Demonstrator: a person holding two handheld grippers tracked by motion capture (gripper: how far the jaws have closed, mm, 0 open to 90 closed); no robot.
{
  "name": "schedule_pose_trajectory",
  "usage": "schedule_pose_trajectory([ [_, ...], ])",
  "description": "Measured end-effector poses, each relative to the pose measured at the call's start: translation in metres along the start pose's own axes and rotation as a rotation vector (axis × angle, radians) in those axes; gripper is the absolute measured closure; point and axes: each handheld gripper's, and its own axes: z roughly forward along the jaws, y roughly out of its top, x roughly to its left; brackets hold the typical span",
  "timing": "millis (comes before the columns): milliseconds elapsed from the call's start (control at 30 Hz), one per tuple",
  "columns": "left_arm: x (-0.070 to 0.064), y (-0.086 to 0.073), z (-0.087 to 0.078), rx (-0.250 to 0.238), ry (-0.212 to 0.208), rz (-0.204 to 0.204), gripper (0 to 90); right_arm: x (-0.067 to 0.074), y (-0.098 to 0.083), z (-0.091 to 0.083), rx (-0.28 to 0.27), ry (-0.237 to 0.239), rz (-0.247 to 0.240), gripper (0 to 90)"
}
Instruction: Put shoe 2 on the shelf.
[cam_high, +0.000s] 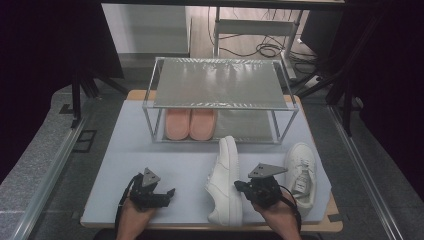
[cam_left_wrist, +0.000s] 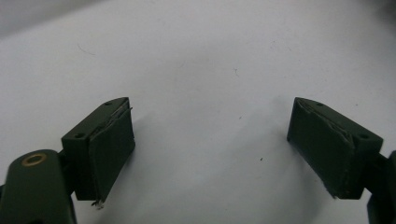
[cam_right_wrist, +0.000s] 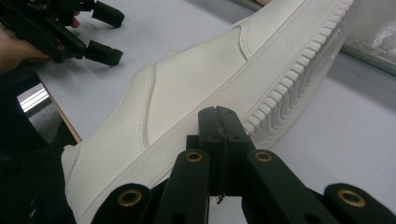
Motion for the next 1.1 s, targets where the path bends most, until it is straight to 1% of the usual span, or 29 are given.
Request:
schedule_pose_trajectory([
  [233,0.000,0.000,0.000,0.001,0.000,0.002,14.7,-0.005,-0.008,-0.007,-0.007,-0.013,0.021,90.0],
  [433,0.000,0.000,0.000,0.001,0.000,0.002,14.8,-0.007,-0.012,-0.012,-0.007,-0.046,0.027,90.0],
  [600,0.000,0.000,0.000,0.000,-0.001,0.002,14.8,-0.013,-0.019,-0.019,-0.002,-0.075,0.046,90.0],
  [800,0.000,0.000,0.000,0.000,-0.001,0.002,14.8,-0.019,-0.028,-0.025,0.023,-0.134,0.059,89.9],
  [933,0.000,0.000,0.000,0.001,-0.001,0.001,14.7,-0.024,-0.033,-0.026,0.039,-0.156,0.067,89.8],
  [1000,0.000,0.000,0.000,0.001,-0.001,0.001,14.7,-0.027,-0.034,-0.027,0.036,-0.164,0.083,89.8],
  [1033,0.000,0.000,0.000,0.001,-0.001,0.001,14.7,-0.028,-0.035,-0.028,0.034,-0.176,0.090,89.8],
  [1100,0.000,0.000,0.000,0.001,-0.001,0.001,14.7,-0.030,-0.035,-0.030,0.036,-0.212,0.089,89.9],
])
